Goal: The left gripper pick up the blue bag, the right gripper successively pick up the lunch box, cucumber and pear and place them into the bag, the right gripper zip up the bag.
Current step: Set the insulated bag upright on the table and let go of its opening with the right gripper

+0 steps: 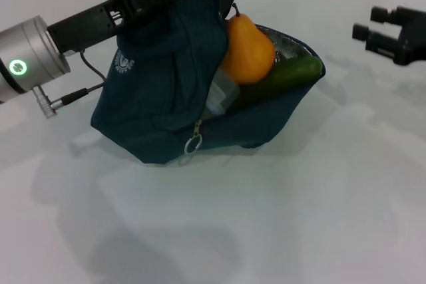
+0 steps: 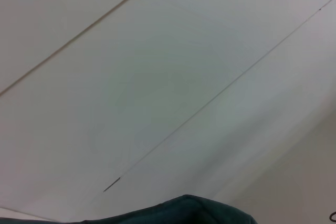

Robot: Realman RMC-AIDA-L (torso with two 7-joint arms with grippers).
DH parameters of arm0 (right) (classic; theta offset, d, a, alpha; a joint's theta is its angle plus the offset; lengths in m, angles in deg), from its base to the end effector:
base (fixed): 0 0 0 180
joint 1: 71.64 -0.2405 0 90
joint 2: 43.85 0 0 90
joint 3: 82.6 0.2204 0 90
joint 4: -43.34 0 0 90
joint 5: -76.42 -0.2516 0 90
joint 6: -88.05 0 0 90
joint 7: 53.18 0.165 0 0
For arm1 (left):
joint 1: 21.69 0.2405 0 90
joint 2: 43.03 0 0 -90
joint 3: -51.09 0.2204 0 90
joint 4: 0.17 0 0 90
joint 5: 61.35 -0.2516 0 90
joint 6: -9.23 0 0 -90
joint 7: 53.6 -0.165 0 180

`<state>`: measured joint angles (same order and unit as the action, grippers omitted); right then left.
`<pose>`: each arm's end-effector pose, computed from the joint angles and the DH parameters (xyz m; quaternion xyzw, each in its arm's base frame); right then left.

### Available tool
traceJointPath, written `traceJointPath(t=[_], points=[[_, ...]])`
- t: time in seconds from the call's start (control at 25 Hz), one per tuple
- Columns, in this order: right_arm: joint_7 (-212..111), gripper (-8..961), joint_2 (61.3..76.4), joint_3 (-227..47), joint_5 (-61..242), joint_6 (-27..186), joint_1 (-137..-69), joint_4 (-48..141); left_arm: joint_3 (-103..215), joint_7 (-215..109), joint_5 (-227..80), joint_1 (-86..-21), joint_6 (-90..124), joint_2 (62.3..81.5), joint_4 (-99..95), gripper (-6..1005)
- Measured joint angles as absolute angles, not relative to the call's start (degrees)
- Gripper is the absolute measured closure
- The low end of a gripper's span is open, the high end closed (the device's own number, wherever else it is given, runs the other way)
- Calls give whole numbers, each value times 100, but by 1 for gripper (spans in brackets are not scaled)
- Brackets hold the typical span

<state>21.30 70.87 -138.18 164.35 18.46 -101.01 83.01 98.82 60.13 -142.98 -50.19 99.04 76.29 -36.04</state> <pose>0.2307 0.4209 0.0380 -0.8998 0.1702 0.2750 0.2927 -0.1996 0.3741 0.0321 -0.7519 -0.4455 -0.4852 0.0292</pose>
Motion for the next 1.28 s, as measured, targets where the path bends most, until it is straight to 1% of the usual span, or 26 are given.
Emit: traceJointPath(t=[0.08, 0.28, 0.52, 1.28], points=[[2262, 445, 7081, -13776, 16329, 1863, -10243, 8189, 9886, 6013, -14298, -5029, 9909, 7631, -3592, 951], [2306, 445, 7137, -13786, 16207, 2040, -10661, 7824, 9900, 6013, -14298, -5045, 9921, 7632, -3585, 951], [2302, 446, 7144, -13861, 16241, 2234, -11179, 7209, 9885, 6005, -14298, -5066, 9917, 7632, -3582, 951], [2348, 451, 7173, -14579, 16254, 2615, -11294, 7106, 9864, 5930, -14298, -5088, 9897, 7646, -3558, 951]])
